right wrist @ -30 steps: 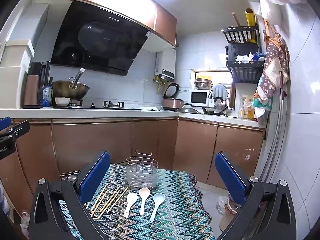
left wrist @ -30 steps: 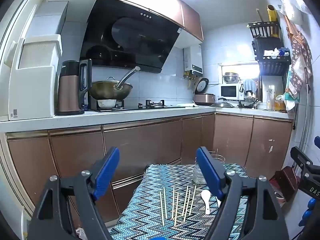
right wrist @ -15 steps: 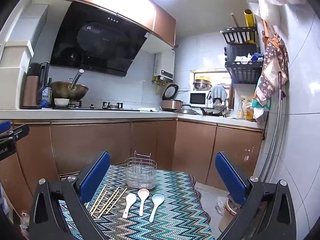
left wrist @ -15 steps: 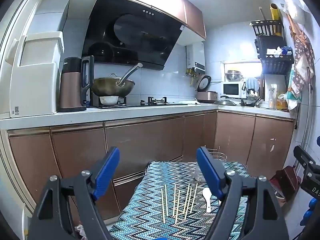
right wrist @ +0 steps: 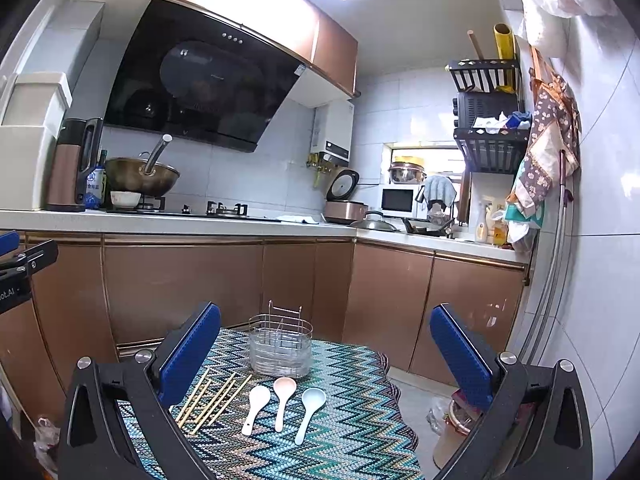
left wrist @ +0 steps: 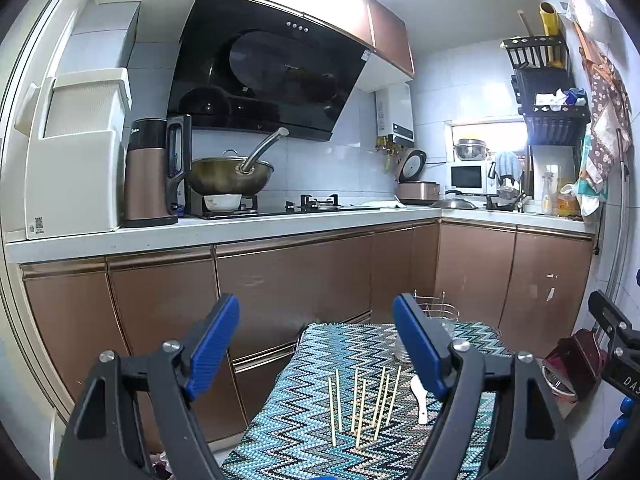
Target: Organize utensils
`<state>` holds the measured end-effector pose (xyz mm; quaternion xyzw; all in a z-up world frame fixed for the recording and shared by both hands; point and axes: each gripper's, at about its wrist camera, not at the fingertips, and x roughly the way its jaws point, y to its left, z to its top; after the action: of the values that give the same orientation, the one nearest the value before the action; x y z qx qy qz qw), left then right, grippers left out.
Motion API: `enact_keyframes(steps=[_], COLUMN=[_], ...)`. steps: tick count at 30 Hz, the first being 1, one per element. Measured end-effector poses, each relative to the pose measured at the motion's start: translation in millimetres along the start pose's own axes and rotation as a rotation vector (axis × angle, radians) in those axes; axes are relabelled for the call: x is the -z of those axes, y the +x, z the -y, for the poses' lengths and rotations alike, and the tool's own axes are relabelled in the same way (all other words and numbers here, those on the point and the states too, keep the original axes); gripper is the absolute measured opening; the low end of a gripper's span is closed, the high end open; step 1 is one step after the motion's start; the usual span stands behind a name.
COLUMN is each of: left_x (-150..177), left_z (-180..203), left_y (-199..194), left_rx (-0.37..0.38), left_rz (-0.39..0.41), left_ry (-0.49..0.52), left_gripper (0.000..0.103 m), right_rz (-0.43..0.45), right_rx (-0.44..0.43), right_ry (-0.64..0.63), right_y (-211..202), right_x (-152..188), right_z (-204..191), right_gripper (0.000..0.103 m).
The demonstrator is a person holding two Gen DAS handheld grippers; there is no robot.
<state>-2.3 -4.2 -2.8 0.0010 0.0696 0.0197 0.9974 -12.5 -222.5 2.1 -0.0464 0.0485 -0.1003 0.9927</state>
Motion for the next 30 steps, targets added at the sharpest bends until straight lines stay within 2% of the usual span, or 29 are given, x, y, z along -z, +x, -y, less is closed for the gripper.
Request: enact_keyframes(steps=[30], left_x=[4.3], left_z=[0.8], left_y=[-3.7], left_rx=[-0.060], left_rz=[0.033], left_ry=[0.005], left_gripper=[0.078], right_rz=[0.024], right_rx=[0.021], right_ry=[0.013], right_y=[-4.2], right_x=[2.1], right_z=[3.8], right_gripper=[0.103])
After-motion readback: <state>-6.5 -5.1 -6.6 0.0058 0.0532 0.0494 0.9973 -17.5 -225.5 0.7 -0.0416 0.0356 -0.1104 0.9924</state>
